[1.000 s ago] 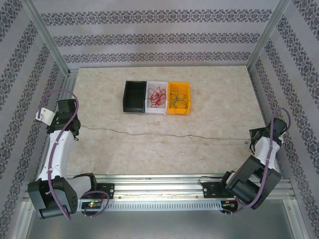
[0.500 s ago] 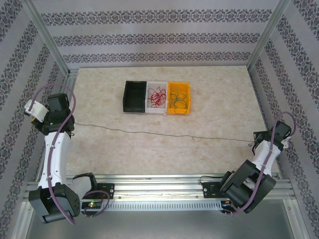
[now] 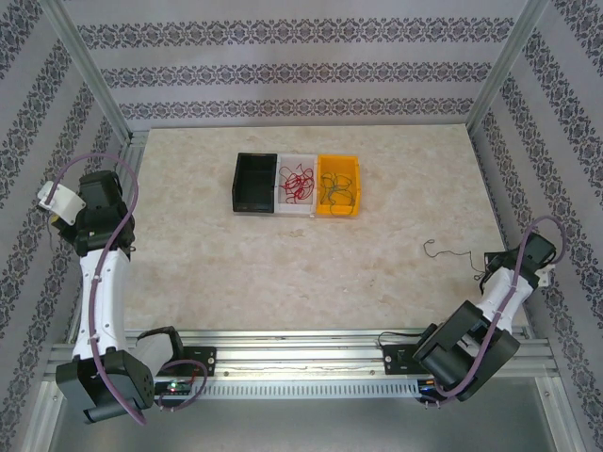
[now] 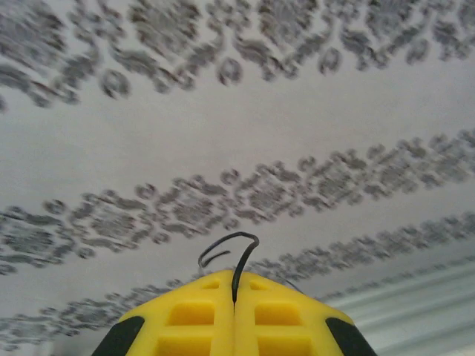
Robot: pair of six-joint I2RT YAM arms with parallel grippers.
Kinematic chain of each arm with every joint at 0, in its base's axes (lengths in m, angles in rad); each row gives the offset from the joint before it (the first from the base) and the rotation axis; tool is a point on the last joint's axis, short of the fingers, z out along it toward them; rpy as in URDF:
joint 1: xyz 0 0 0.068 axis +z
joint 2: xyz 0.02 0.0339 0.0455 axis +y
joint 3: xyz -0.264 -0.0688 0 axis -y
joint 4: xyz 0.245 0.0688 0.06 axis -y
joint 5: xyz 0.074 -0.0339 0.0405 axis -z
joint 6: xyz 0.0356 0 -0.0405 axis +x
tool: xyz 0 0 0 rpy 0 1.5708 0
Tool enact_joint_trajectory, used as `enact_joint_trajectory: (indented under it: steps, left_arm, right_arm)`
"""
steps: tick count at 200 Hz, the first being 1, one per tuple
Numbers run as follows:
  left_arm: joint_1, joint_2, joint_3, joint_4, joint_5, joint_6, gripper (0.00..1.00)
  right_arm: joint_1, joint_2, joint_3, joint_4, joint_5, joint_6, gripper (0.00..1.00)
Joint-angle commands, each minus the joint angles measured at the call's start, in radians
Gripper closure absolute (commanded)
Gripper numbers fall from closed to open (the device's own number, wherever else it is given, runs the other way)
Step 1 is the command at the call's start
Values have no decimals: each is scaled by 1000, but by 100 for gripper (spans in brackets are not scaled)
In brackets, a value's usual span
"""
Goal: Untangle the cables
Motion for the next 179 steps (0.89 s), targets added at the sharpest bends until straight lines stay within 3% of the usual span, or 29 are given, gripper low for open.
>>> enact_joint_trajectory:
  steps: [1, 32, 71, 105, 123, 149, 165, 179]
  left_arm:
    - [2, -75, -64, 149, 359, -10, 100]
    - [-13, -129, -154, 430, 883, -113, 100]
    - [-46, -42, -104, 665, 1318, -287, 100]
    - [-129, 49, -92, 862, 1572, -369, 100]
    - [-198, 65, -109, 923, 1605, -358, 100]
    - [-289, 55, -129, 858, 1522, -296, 100]
    - [-327, 10, -149, 729, 1304, -226, 100]
    - [-366, -62, -197, 603, 967, -232, 100]
  right_arm:
    - [138, -34, 19, 87, -85, -85, 100]
    - [533, -156, 69, 96, 64, -184, 100]
    - [960, -316, 132, 95, 326, -238, 100]
    - [1284, -271, 289, 131, 447, -333, 100]
    - [1384, -180, 420, 165, 435, -397, 100]
    - [1415, -37, 598, 232, 322, -413, 100]
    - [1416, 60, 701, 258, 246, -417, 100]
    - [1416, 165, 797, 263, 174, -416, 100]
